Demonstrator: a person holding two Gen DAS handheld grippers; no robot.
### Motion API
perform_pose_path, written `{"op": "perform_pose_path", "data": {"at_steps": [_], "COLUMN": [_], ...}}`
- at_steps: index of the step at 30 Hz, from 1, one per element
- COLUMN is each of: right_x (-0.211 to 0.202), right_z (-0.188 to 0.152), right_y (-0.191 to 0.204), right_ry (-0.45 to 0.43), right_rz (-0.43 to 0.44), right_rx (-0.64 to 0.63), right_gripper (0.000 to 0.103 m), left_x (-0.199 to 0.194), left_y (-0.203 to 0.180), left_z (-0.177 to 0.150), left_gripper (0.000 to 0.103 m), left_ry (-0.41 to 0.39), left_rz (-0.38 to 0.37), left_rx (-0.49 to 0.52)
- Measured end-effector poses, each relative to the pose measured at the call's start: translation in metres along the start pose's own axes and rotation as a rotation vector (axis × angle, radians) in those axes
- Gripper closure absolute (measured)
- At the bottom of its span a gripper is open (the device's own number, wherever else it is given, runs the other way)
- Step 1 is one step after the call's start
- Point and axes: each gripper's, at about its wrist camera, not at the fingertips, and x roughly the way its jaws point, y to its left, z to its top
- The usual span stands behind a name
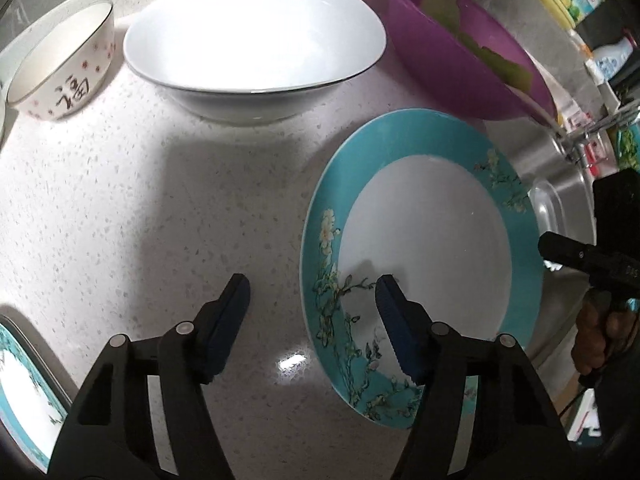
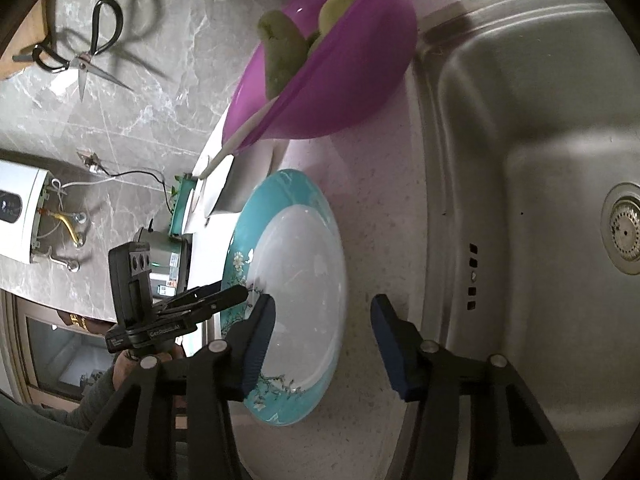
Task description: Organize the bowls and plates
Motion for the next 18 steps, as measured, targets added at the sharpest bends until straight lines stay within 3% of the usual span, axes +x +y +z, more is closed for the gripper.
{"op": "perform_pose_path", "data": {"at_steps": [2,5,6,9,18], "right_x": [0.004,0.011,0.013,0.015,0.012], "right_z": [0.000,-0.003,-0.004,-0.007,-0.008], "right_y": [0.002,0.003,0.004,0.007,0.010], "right_ry": [0.009,0.027,0.030,0.035,0.020], "right_rz": [-0.023,-0.053,-0.066,-0.111,-0.191], "right_rx": [-0.015,-0.024,-0.030,-0.046,-0.029], "right_gripper": [0.056,0.072,0.078,0.091,0.094], "left_x": [0.000,-0.001,-0.001,0.000,0.001], "left_y": [-0.002,-0.003,-0.003,-0.008,-0.015], "left_z": [0.001,0.001,0.003,0.005,0.004], "left_gripper": [0.048,0.076,0.078,0.079,0.079], "left_ry": [-0.004,-0.009,-0.007,-0.008,0.007], "left_rz": [0.001,0.013,-0.002,0.013,0.026], "left_rx": [0.009,0.034,0.036,0.046,0.035]}}
